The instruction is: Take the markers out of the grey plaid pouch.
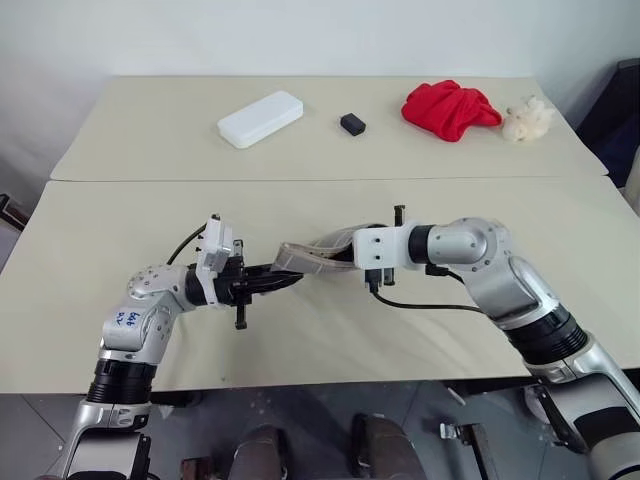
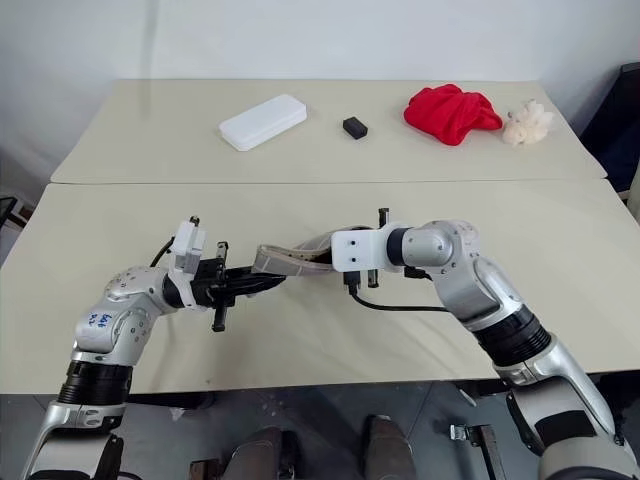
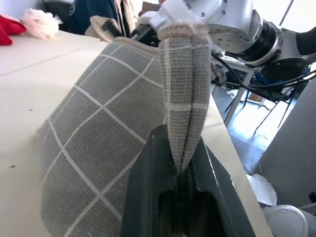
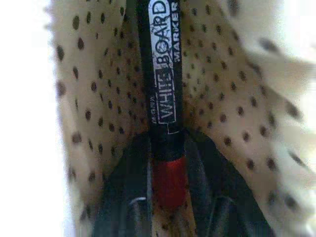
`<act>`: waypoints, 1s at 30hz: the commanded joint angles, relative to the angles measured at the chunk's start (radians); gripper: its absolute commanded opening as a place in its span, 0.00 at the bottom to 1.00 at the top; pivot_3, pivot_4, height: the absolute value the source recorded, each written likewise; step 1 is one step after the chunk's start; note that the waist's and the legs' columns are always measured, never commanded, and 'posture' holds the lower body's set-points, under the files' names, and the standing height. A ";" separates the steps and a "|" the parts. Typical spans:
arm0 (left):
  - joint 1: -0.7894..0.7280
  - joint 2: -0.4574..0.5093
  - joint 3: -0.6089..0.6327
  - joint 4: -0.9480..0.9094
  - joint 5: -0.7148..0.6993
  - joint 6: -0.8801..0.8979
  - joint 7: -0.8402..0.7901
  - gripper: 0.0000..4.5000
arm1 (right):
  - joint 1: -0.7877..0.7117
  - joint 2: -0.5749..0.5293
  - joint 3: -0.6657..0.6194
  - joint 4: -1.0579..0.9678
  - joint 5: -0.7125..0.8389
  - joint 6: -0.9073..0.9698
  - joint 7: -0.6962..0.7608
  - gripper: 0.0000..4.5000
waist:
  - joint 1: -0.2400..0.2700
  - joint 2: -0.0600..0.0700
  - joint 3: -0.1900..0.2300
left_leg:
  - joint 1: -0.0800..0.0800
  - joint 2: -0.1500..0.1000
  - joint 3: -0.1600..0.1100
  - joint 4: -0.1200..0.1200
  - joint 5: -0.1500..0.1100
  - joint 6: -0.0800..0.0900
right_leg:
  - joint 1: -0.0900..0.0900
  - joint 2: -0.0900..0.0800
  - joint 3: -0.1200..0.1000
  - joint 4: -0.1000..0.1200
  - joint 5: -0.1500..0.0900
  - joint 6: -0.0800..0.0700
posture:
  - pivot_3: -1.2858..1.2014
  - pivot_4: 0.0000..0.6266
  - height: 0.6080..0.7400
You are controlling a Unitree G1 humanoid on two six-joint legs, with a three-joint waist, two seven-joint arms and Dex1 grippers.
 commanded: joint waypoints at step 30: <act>0.003 0.026 0.020 -0.028 -0.015 -0.021 -0.007 0.00 | 0.128 0.027 -0.526 -0.267 1.022 0.278 0.018 0.13 | 0.004 0.000 0.000 | 0.000 0.000 -0.001 0.001 0.000 0.000 | 0.000 0.000 0.000 0.001 0.000 0.000 | 0.52 0.24 1.00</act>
